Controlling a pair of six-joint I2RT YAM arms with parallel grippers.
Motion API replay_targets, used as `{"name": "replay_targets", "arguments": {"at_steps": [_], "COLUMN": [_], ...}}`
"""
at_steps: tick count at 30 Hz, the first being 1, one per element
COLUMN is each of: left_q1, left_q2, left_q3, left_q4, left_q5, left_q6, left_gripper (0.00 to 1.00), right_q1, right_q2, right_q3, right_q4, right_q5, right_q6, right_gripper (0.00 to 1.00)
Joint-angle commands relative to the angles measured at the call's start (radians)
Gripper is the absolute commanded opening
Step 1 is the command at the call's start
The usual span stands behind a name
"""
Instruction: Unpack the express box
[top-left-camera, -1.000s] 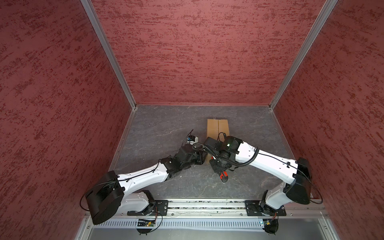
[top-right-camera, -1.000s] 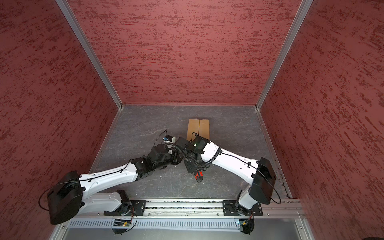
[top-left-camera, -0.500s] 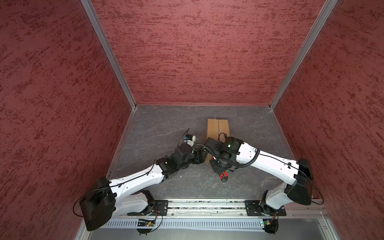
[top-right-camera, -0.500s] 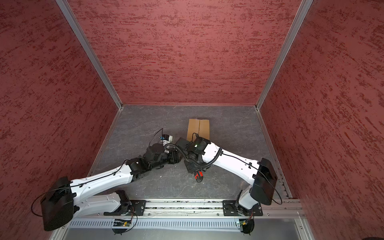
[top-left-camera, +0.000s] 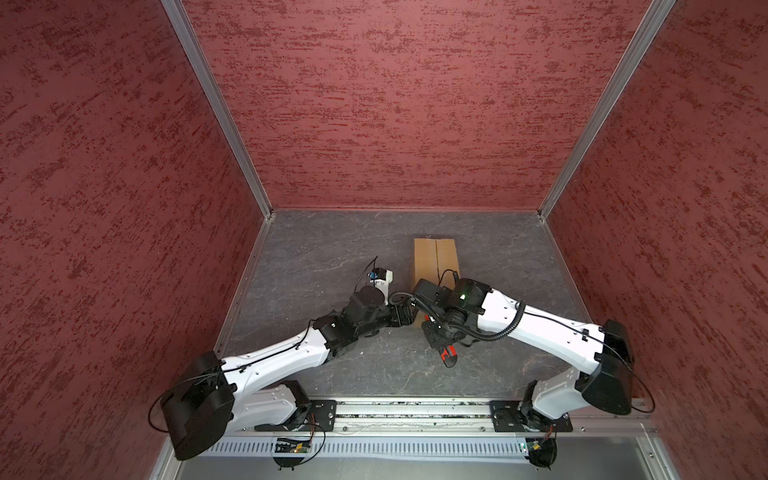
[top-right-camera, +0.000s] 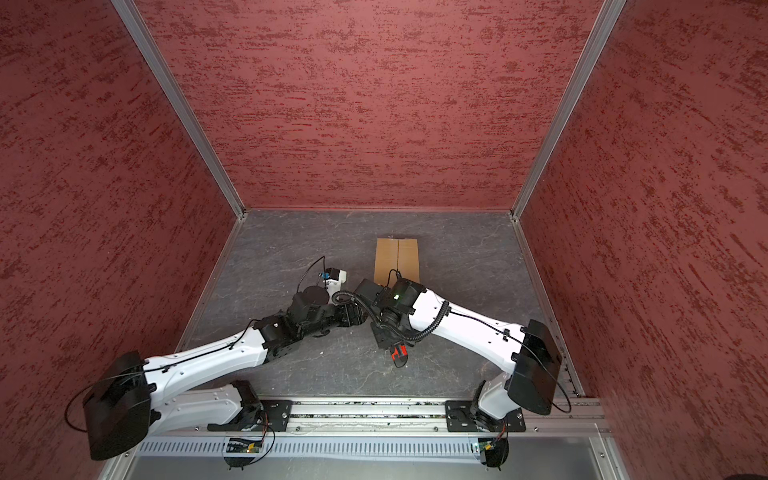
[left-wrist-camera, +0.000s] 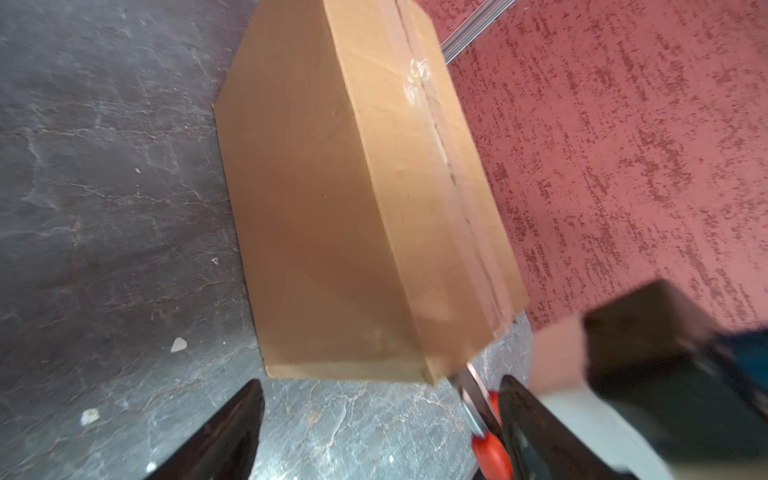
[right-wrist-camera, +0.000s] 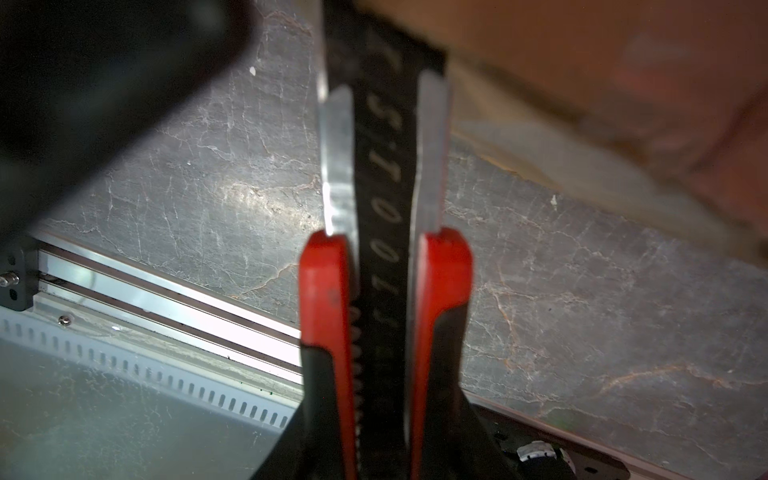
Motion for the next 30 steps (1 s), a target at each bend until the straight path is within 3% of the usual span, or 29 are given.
{"name": "replay_targets", "arguments": {"at_steps": [1, 11, 22, 30], "left_q1": [0.018, 0.029, 0.027, 0.061], "left_q2": [0.066, 0.197, 0.264, 0.353], "left_q3": [0.006, 0.037, 0.094, 0.135], "left_q4": [0.122, 0.250, 0.206, 0.217], "left_q5": [0.036, -0.041, -0.134, -0.137], "left_q6": [-0.027, -0.057, -0.019, -0.011], "left_gripper": [0.87, 0.87, 0.88, 0.88], "right_q1": [0.008, 0.021, 0.052, 0.080], "right_q2": [-0.024, -0.031, -0.057, -0.092], "right_q3": [-0.005, -0.007, 0.013, 0.002], "right_q4": [0.017, 0.016, -0.035, -0.074], "right_q5": [0.015, 0.015, 0.033, 0.038], "right_q6": [0.020, 0.036, 0.078, 0.122], "right_gripper": [0.00, 0.00, 0.00, 0.00]}}
